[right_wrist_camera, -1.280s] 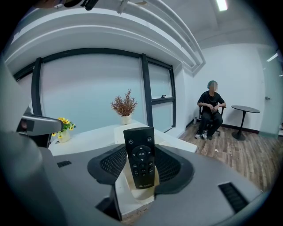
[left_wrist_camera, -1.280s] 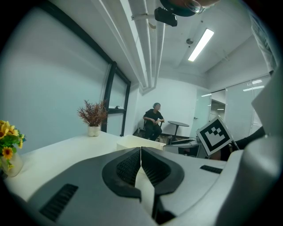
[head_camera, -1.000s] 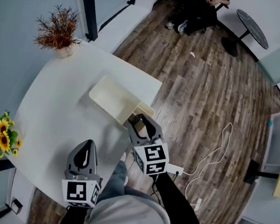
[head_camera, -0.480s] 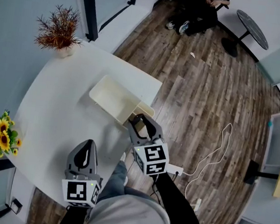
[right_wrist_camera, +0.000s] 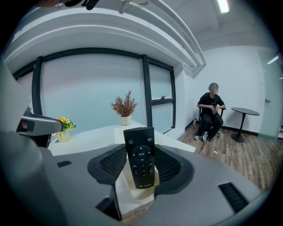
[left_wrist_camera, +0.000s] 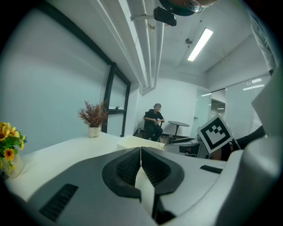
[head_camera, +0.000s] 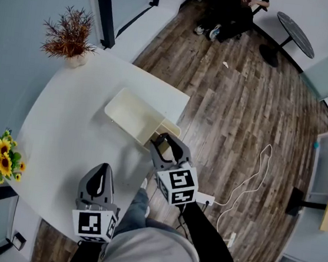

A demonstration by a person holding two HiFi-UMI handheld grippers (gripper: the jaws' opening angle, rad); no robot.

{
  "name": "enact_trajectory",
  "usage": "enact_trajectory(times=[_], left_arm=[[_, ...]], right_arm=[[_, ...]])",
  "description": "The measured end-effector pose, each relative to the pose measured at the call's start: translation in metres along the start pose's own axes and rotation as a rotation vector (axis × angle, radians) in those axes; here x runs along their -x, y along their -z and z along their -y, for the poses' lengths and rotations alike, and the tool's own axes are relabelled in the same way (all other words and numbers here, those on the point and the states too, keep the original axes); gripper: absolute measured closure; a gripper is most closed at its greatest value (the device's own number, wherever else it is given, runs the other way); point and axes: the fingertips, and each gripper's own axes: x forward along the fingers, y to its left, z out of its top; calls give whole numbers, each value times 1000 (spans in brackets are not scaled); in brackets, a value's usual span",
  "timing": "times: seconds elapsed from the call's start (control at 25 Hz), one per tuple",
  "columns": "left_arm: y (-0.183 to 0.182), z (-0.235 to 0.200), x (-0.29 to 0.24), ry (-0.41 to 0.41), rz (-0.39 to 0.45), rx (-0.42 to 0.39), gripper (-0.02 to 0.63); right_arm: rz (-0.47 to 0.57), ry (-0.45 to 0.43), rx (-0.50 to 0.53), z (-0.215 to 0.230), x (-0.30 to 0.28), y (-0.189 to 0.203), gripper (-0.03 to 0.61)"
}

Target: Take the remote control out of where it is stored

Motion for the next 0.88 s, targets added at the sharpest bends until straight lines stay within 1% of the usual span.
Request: enact_trajectory(times=[0.88], left_arm=[[-3,3,2,8,5,-6,604]], right_arm=[[4,-10,9,-2,3,-3,380]])
